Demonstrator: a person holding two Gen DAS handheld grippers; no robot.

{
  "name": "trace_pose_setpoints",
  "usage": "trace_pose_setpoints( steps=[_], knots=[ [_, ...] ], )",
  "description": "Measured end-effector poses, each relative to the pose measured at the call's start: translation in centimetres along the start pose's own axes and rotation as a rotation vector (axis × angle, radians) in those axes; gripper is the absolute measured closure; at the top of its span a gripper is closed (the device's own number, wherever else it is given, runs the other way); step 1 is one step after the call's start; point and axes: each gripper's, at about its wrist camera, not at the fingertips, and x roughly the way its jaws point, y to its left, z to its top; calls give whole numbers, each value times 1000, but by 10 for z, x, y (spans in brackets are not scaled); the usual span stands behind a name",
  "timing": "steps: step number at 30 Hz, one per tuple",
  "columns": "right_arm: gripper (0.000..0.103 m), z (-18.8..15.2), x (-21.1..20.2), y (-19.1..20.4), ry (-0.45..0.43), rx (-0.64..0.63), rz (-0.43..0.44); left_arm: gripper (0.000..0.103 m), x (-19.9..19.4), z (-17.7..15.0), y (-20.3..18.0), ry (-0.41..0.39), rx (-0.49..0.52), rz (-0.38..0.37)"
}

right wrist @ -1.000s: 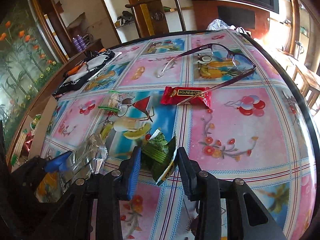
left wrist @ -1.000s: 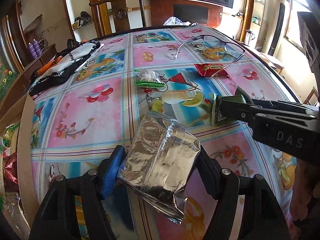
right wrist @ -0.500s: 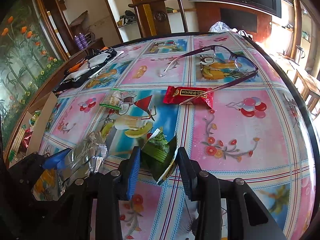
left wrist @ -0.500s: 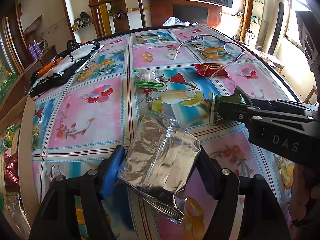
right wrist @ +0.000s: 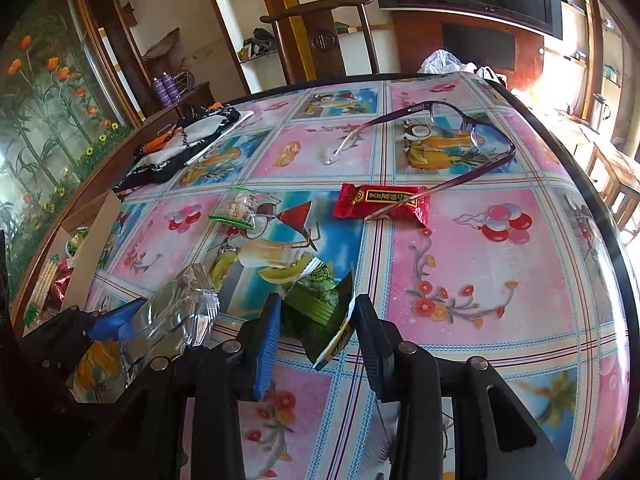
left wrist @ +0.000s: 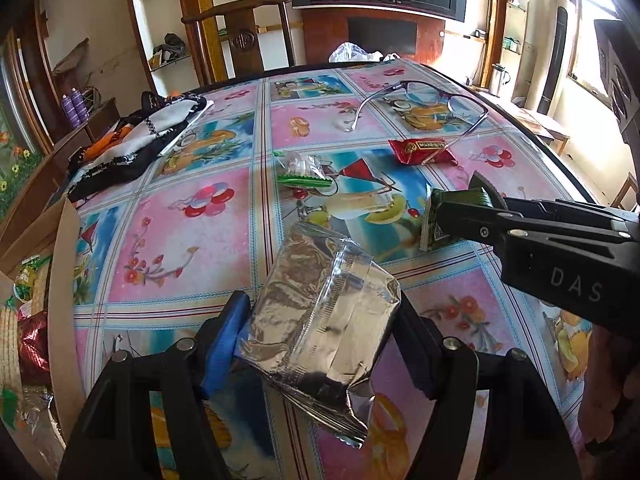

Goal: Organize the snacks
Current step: 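Lift the silver foil bag and green snack off the table, then carry the foil bag and green snack over the cardboard box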

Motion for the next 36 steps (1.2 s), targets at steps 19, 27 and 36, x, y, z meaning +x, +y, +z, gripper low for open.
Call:
trace_pose_setpoints(
  steps=[19, 27, 36],
  knots=[
    [64, 4, -15, 2, -64, 11, 22, 33, -20, 3, -1, -93, 22, 66],
    [64, 5, -18, 1, -82, 20, 17, 33, -32, 7, 10, -129, -13, 62],
    [64, 5, -29, 17, -135, 51, 9, 33, -66, 16, 51, -223, -116, 72]
  ],
)
